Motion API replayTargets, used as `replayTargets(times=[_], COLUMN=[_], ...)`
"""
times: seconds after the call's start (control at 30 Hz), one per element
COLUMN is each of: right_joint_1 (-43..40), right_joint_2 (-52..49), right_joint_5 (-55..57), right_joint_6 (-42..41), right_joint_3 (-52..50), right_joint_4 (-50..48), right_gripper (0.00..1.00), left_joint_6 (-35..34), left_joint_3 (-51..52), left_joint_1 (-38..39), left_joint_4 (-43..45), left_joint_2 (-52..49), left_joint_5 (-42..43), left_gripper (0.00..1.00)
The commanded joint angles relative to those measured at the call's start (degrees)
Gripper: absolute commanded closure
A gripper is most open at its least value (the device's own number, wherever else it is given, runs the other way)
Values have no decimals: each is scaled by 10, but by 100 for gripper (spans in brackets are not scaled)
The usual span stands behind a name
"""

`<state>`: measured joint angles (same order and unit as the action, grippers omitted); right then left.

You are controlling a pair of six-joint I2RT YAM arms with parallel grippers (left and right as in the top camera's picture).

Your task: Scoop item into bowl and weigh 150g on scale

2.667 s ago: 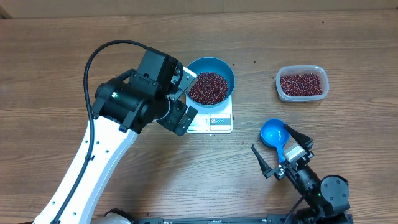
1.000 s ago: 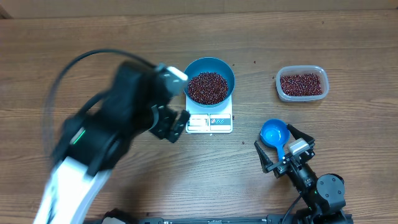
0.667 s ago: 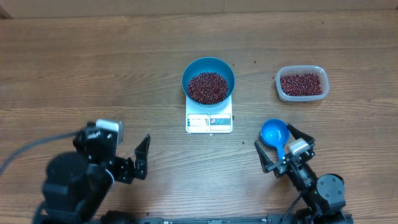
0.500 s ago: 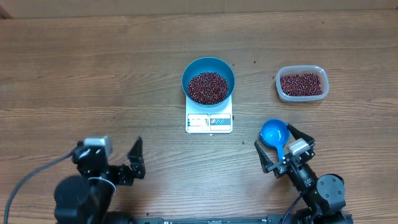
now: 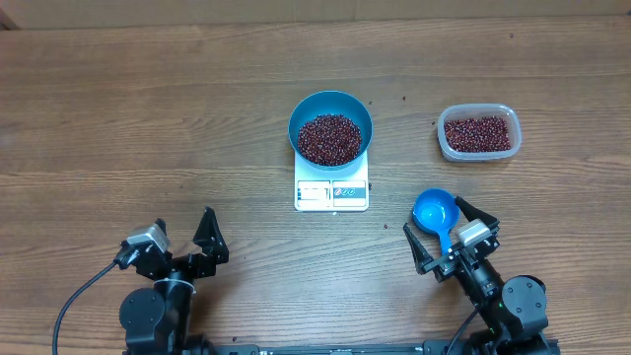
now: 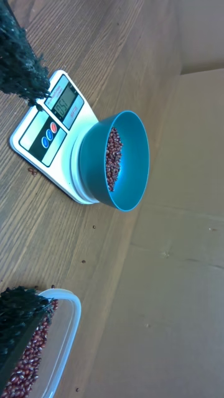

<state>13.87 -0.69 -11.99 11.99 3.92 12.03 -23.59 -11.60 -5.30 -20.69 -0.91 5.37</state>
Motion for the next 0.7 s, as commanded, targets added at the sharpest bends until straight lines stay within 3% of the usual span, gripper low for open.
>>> replayTargets(times=[0.0, 0.17, 0.3, 0.47, 0.67], right_joint_1=[-2, -2, -2, -2, -2], right_joint_2=[5, 5, 5, 5, 5], right_joint_5=[4, 4, 4, 4, 4], right_joint_6=[-4, -4, -4, -4, -4], right_joint_3=[-3, -3, -3, -3, -3], right_joint_4=[-3, -3, -3, -3, -3], right_gripper=[0, 0, 0, 0, 0], left_joint_6=[-14, -40, -50, -2, 5], left_joint_3=[44, 113, 113, 113, 113], left_joint_1=[-5, -5, -6, -6, -6], left_joint_4=[75, 186, 171, 163, 163], left_joint_2=[7, 7, 7, 7, 7], left_joint_5=[-11, -12, -26, -27, -26], left_gripper=[0, 0, 0, 0, 0])
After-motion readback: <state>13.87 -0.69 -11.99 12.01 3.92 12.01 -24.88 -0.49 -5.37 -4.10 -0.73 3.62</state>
